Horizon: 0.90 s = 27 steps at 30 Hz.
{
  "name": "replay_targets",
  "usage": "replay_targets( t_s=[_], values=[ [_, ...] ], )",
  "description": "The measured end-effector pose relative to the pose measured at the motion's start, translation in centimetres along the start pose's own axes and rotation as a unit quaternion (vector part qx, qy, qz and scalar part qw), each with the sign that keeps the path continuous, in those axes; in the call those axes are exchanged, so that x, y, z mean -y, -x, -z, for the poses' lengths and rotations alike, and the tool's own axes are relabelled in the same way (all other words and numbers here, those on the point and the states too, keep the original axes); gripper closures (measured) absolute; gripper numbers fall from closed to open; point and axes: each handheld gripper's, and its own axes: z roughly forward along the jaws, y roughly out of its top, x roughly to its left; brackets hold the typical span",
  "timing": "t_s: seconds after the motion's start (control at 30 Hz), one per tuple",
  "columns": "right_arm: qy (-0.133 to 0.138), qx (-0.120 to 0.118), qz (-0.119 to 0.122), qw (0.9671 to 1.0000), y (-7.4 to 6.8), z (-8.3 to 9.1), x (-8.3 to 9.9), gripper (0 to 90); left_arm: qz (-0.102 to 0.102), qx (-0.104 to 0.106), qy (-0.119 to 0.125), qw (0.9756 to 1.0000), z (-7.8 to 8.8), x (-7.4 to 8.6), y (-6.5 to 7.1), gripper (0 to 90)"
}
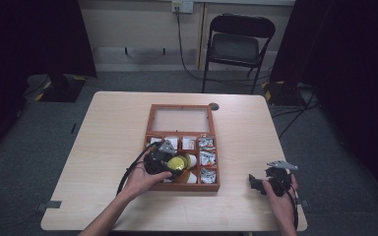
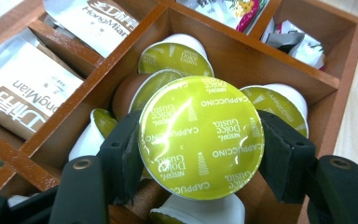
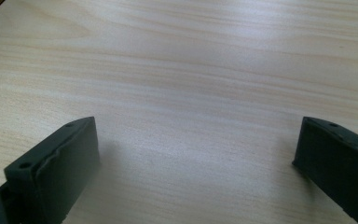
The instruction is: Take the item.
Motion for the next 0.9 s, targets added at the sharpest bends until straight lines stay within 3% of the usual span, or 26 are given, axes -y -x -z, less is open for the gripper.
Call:
replay_targets(
  t_s=[0.33, 0.67, 0.9],
  values=[
    [0.0, 0.0, 0.0, 1.0, 0.0, 0.0, 0.0, 0.0, -0.003, 0.001, 0.01, 1.0, 0.5, -0.2, 0.3, 37.9],
    [0.0, 0.0, 0.0, 1.0, 0.0, 0.0, 0.0, 0.0, -0.001, 0.003, 0.039, 0.9992, 2.0, -0.7, 0.2, 37.9],
    [0.0, 0.0, 0.0, 1.0, 0.0, 0.0, 0.0, 0.0, -0.009, 0.001, 0.042, 0.9991, 2.9, -0.7, 0.4, 37.9]
  ],
)
